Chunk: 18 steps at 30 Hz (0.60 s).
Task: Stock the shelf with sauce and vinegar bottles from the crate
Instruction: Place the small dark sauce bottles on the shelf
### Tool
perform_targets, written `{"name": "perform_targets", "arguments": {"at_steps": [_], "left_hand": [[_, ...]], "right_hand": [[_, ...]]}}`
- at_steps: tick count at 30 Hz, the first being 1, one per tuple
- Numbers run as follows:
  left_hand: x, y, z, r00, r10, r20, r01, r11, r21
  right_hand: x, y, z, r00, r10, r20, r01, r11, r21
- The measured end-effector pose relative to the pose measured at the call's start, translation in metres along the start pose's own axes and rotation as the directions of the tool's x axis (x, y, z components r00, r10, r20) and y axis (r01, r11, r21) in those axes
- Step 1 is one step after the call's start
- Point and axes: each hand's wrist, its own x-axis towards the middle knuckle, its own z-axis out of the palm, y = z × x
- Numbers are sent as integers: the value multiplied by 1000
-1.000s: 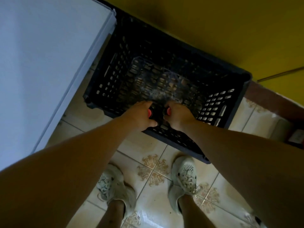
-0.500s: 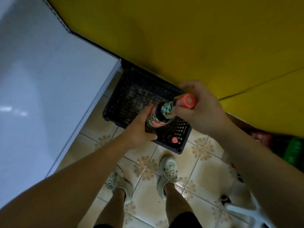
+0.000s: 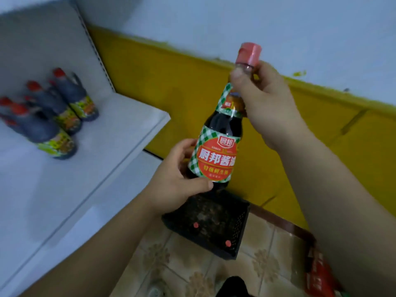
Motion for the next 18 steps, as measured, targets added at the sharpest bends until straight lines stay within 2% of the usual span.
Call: {"name": "perform_targets", "arguments": {"at_steps": [2, 4, 8, 13, 18], "left_hand": [[-11, 26, 7, 998, 25, -58, -27, 999, -34], [-20, 46, 15, 992, 31, -121, -42, 995, -88], [-34, 72, 33, 981, 42, -189, -65, 991, -119], [-63, 94, 44, 959, 42, -281, -88, 984, -153], [-101, 114, 42, 906, 41, -422, -70, 996, -54]], "right_hand": [[2, -20, -6, 984, 17, 179, -22, 999, 24], [5, -38, -12, 957, 26, 288, -41, 998, 45], [11, -70, -22, 916, -23, 401, 7, 999, 42], [8, -101, -10, 828, -140, 543, 141, 989, 40], [-17, -128, 18, 738, -278, 615, 290, 954, 83]]}}
